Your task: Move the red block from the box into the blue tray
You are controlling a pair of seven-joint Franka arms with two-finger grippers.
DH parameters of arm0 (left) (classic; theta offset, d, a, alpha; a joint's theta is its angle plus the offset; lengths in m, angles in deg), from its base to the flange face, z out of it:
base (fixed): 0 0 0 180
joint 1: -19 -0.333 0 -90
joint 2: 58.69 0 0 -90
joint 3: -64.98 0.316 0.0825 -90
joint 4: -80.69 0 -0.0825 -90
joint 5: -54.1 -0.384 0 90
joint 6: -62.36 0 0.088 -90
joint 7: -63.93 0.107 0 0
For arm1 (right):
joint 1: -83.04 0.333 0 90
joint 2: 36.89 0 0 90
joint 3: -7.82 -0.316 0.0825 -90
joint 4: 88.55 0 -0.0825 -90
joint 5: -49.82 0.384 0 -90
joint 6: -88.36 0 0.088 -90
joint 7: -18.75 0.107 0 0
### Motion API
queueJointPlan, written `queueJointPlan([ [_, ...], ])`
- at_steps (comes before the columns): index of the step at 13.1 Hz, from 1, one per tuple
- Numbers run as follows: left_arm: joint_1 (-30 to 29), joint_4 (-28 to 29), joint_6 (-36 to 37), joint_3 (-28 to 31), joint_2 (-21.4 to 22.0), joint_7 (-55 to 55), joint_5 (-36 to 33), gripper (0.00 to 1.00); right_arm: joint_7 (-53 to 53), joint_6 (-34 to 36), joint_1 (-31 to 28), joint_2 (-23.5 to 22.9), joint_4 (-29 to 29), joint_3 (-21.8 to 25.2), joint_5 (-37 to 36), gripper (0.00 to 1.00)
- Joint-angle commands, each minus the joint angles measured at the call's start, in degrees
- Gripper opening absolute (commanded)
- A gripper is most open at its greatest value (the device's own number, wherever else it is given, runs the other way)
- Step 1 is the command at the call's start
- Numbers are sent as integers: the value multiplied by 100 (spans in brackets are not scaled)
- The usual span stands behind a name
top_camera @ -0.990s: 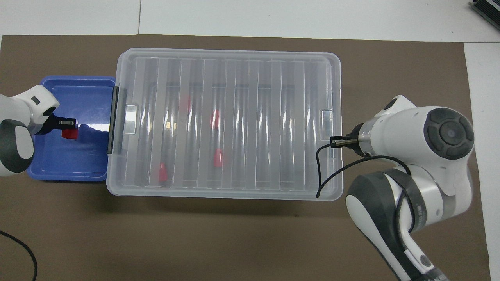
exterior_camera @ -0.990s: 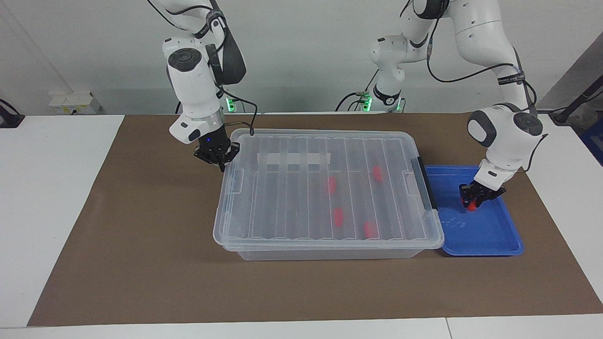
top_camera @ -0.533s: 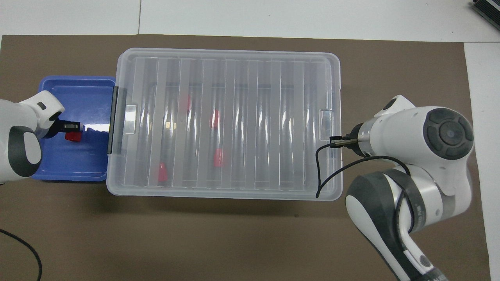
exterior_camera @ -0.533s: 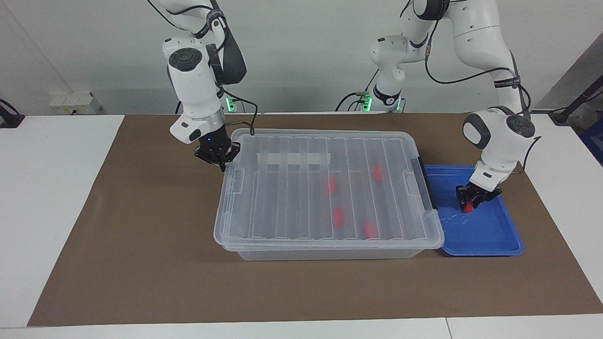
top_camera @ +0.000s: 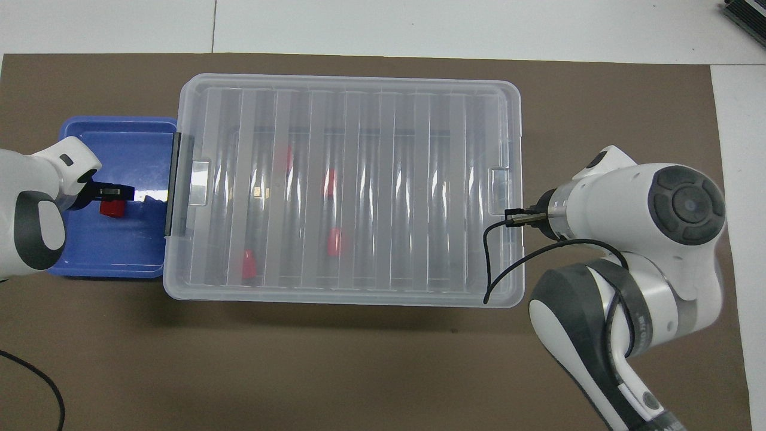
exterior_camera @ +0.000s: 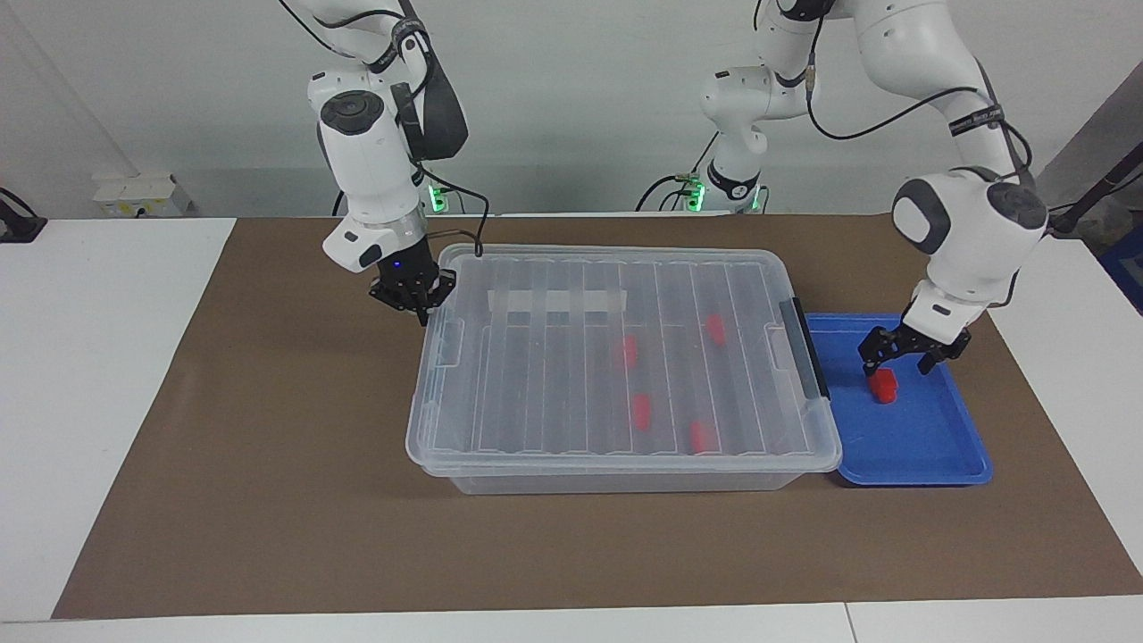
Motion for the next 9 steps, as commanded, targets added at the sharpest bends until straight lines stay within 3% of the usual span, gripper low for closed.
queueJointPlan([
  [1,211,-862,1540,56,233,-337,-9,100,31,-123,19,3,1,-41,106,0],
  [5,352,-1050,2528,48,1023,-461,-71,100,22,-114,19,3,28,-49,106,0],
  [9,299,-971,2873,48,1217,-452,-71,100,-21,-62,-51,20,150,-49,106,0],
])
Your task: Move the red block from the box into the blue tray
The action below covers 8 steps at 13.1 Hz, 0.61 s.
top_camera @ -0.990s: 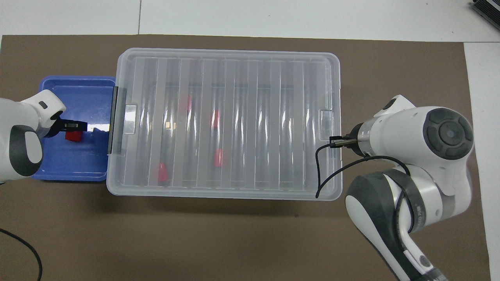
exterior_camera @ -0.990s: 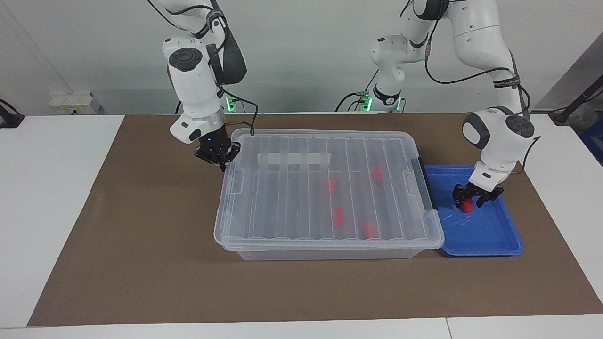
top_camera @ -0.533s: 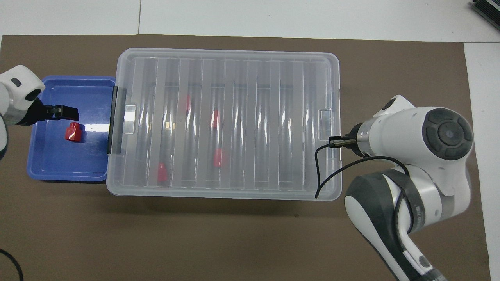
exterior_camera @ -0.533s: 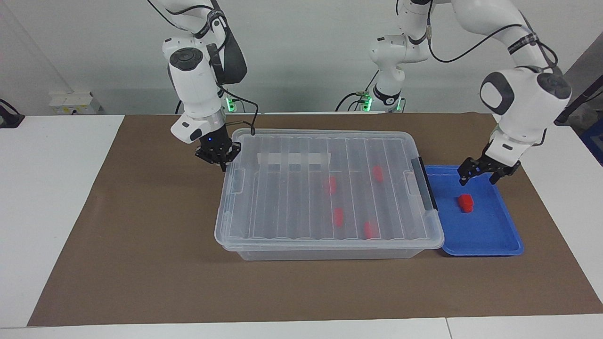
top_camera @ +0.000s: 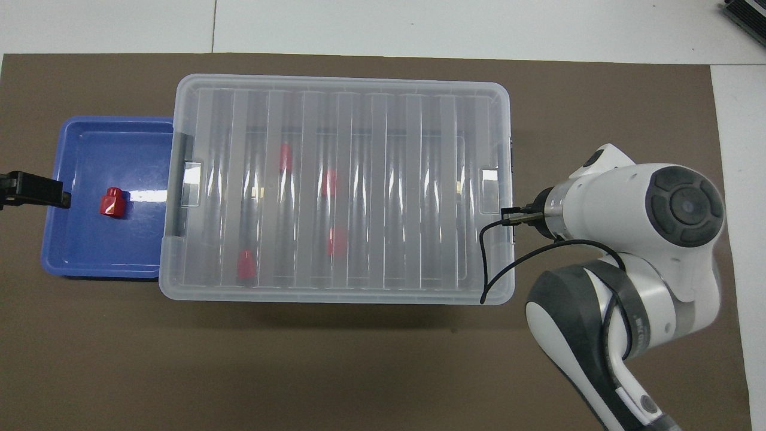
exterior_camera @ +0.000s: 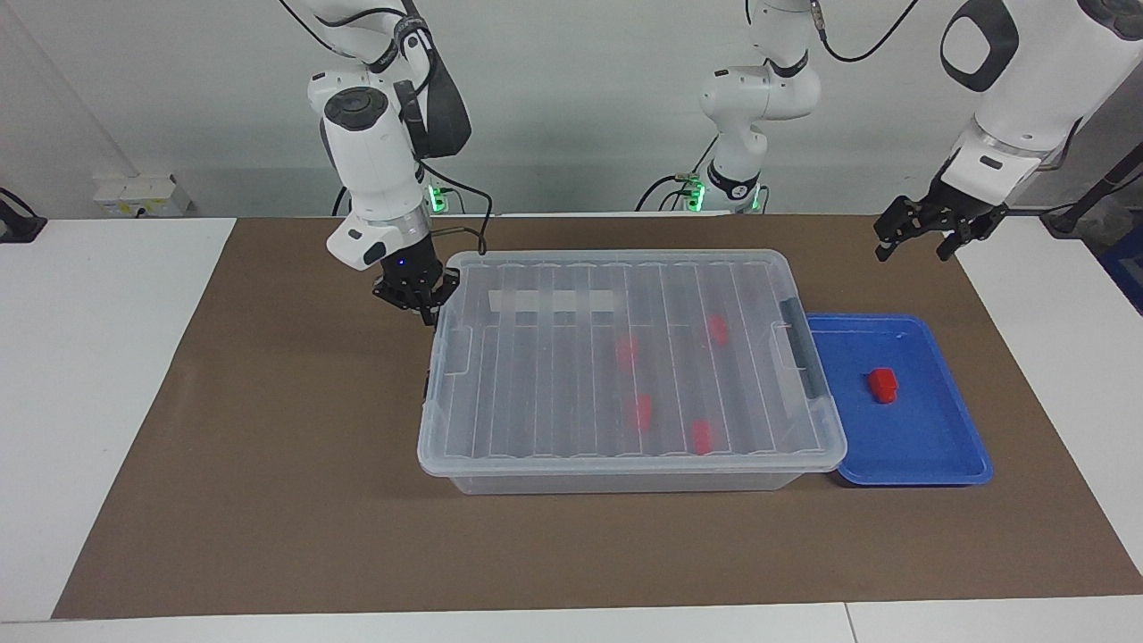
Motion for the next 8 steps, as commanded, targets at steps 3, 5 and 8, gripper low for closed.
queueJointPlan([
  [3,46,255,51,42,106,-84,-61,100,57,76,-364,168,141,25,106,0],
  [5,151,246,-2,130,-25,-84,-61,100,75,374,-645,257,228,34,97,20],
  [8,397,185,-11,218,-210,-93,-61,100,294,901,-1067,257,588,42,54,100],
])
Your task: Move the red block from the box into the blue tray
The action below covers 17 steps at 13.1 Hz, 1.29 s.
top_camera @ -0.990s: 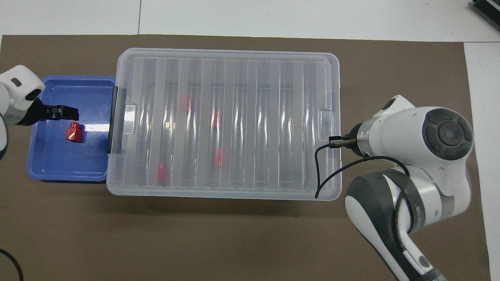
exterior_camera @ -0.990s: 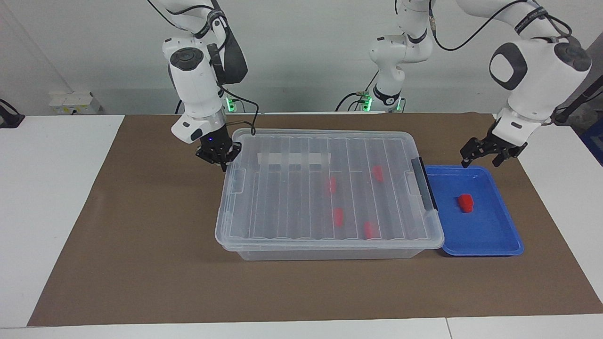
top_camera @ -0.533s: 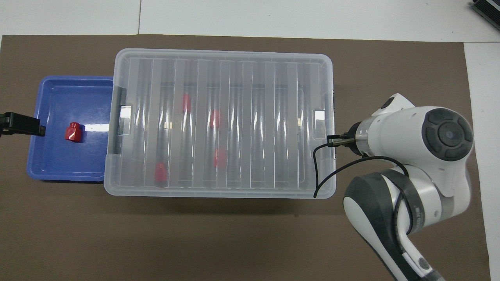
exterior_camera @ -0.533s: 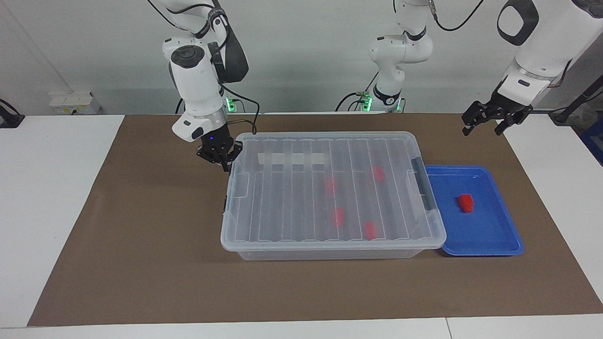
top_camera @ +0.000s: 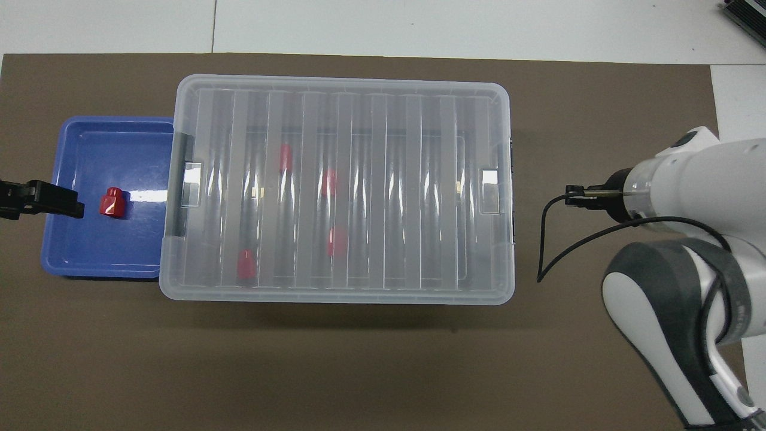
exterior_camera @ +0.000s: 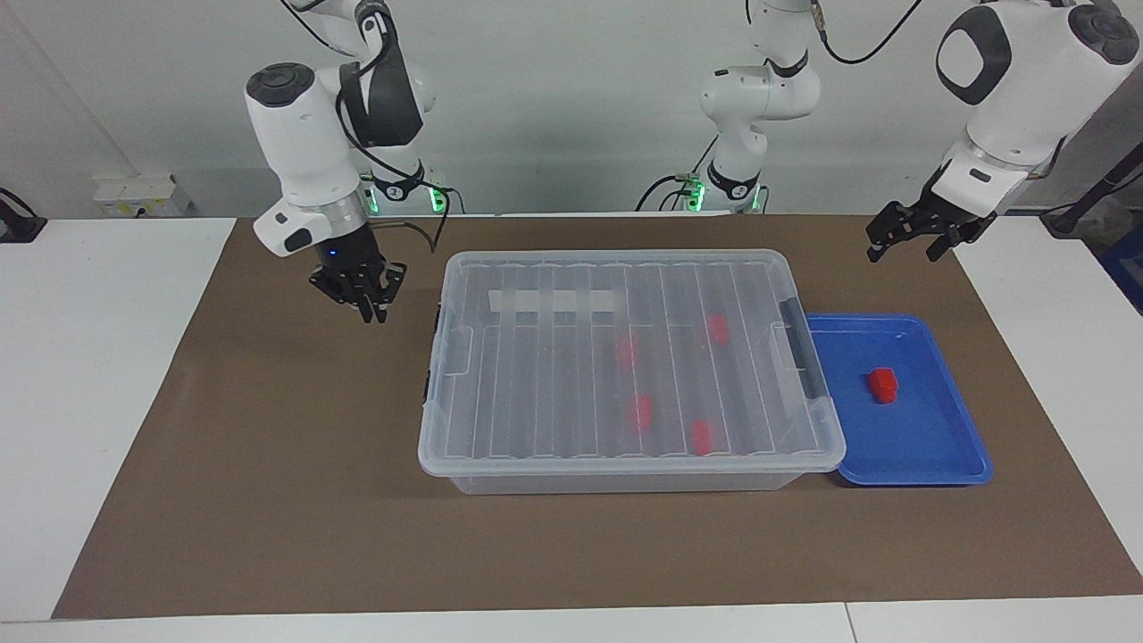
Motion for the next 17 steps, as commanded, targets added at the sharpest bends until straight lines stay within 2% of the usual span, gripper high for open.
queueJointPlan([
  [1,260,-5,-50,128,-93,-108,-61,100,237,579,-285,22,444,-25,26,100],
  [5,603,31,-94,408,-85,-310,-61,100,264,1431,-655,-92,1261,-25,-36,100],
  [11,542,31,-137,347,30,-310,-61,100,299,2618,-647,-628,2659,-34,-273,100],
  [13,533,31,-129,356,38,-301,-61,100,246,2813,-647,-655,2731,-34,-282,100],
  [17,533,22,-137,356,38,-284,-61,100,158,2866,-620,-523,2503,-34,-273,100],
])
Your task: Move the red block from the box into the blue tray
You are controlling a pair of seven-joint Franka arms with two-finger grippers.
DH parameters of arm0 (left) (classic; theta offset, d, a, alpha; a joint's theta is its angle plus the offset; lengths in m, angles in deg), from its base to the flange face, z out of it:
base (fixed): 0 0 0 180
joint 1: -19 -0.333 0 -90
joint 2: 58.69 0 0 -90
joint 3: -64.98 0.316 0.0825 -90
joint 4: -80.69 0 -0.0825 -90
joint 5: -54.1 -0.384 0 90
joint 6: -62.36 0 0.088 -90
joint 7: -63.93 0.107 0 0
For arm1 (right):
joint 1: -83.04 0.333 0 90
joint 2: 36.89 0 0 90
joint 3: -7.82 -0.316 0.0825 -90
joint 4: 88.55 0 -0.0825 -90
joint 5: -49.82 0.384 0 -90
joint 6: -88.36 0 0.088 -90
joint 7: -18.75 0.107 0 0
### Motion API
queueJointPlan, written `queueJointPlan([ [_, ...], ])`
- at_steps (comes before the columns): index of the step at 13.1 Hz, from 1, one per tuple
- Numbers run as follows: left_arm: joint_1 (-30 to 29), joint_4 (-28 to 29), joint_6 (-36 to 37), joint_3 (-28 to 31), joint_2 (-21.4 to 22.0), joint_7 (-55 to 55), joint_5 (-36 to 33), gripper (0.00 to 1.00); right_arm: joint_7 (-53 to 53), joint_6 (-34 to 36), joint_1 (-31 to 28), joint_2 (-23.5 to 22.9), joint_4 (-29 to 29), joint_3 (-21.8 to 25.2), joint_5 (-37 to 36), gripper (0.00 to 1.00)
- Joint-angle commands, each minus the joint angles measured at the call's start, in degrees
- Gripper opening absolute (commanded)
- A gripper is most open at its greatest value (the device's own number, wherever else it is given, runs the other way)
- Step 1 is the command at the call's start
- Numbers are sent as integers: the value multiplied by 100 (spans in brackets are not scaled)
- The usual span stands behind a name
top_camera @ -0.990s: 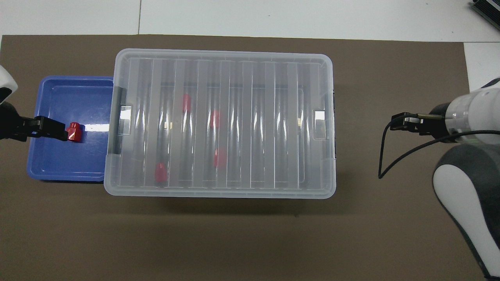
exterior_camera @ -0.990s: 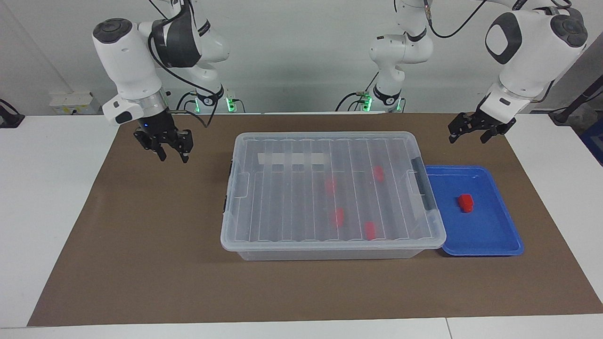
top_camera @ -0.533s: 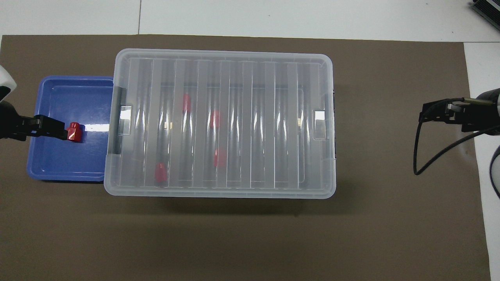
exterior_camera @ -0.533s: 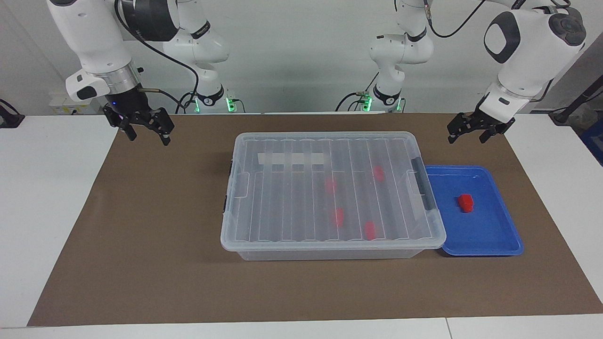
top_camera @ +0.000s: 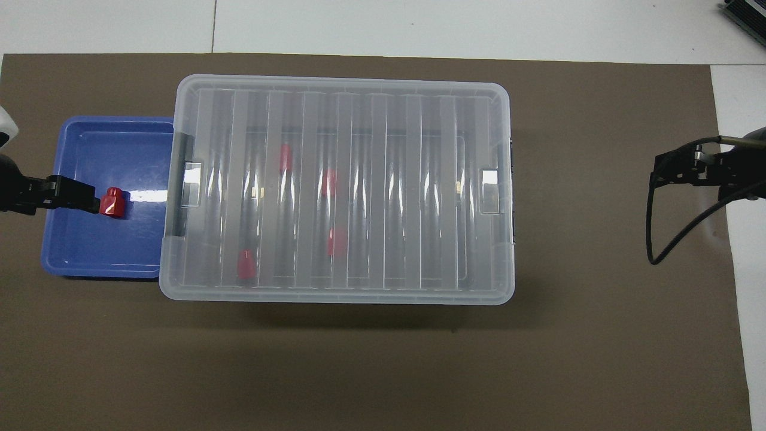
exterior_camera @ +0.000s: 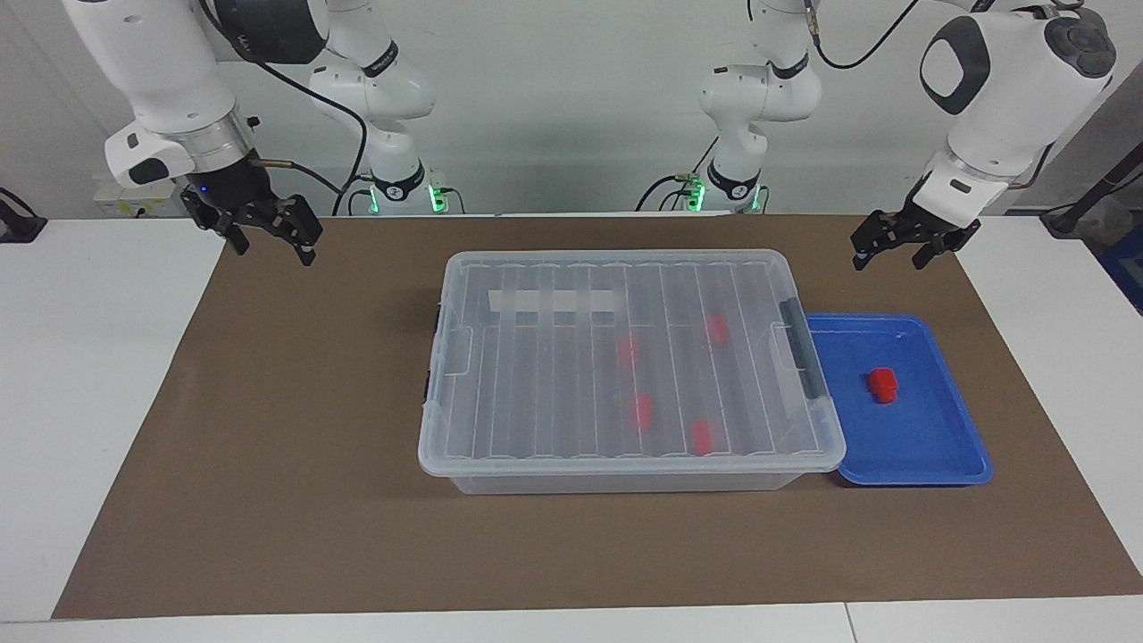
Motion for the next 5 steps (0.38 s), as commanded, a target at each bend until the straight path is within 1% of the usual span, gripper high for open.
queueJointPlan([
  [1,71,45,-56,77,82,-64,-61,100,49,122,-18,22,-33,-53,-116,100],
  [5,62,45,-56,85,108,-73,-61,100,40,131,-9,49,-60,-62,-116,100],
])
